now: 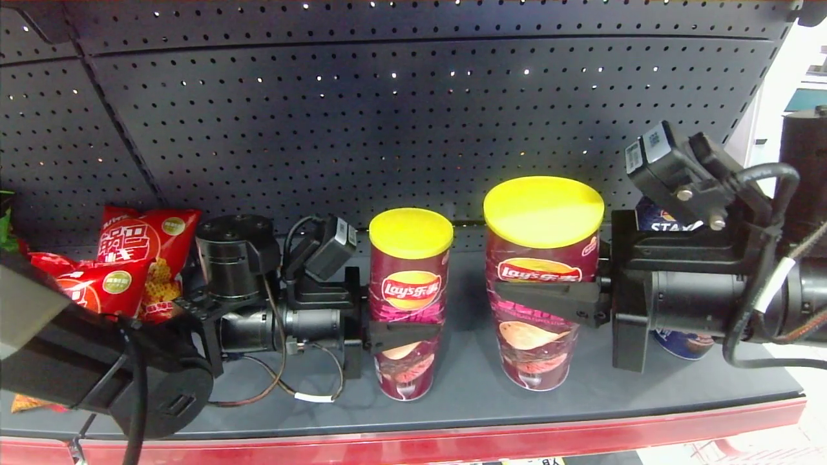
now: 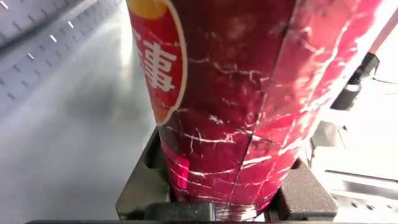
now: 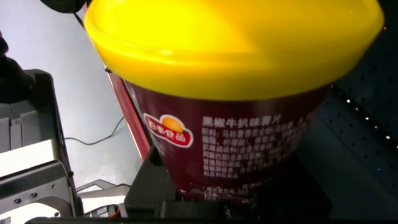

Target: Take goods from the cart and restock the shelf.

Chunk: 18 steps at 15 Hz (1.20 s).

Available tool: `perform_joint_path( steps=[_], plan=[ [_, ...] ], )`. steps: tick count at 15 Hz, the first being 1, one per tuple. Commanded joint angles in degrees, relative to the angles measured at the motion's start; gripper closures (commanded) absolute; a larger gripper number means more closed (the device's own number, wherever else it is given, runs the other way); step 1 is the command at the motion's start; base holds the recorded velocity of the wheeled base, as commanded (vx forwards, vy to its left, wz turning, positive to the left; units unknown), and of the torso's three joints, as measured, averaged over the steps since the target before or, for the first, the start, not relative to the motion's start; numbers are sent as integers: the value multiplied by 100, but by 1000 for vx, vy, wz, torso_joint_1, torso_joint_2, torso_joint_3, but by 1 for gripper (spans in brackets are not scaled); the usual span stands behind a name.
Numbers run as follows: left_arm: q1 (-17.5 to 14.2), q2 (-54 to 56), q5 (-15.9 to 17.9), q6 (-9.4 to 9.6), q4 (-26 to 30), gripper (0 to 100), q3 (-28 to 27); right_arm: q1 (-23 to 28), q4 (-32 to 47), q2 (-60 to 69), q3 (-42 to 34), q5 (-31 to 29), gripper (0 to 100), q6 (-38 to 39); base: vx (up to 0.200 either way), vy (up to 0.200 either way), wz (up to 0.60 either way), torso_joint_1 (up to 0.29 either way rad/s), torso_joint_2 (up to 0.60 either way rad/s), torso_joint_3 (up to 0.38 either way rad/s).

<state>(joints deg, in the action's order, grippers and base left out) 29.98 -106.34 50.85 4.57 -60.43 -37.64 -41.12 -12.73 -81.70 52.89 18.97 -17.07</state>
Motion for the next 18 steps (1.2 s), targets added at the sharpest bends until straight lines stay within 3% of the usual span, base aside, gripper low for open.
perform_joint_path(
  steps=[1, 5, 11, 18],
  plan=[
    [17, 25, 4, 0, -4, 100, 99, -1, -2, -4, 10, 2, 100, -7, 0, 0, 0, 0, 0, 0],
    [237, -89, -13, -18, 5, 100, 266, 7, -2, -30, 54, 2, 100, 2, 0, 0, 0, 0, 0, 0],
    [245, -247, -251, -26, 14, 100, 55, 7, -2, 5, 37, 2, 100, 46, 0, 0, 0, 0, 0, 0],
    [210, -326, -260, 0, 5, 100, 91, 7, -2, 5, 54, 2, 100, 54, 0, 0, 0, 0, 0, 0]
  ],
)
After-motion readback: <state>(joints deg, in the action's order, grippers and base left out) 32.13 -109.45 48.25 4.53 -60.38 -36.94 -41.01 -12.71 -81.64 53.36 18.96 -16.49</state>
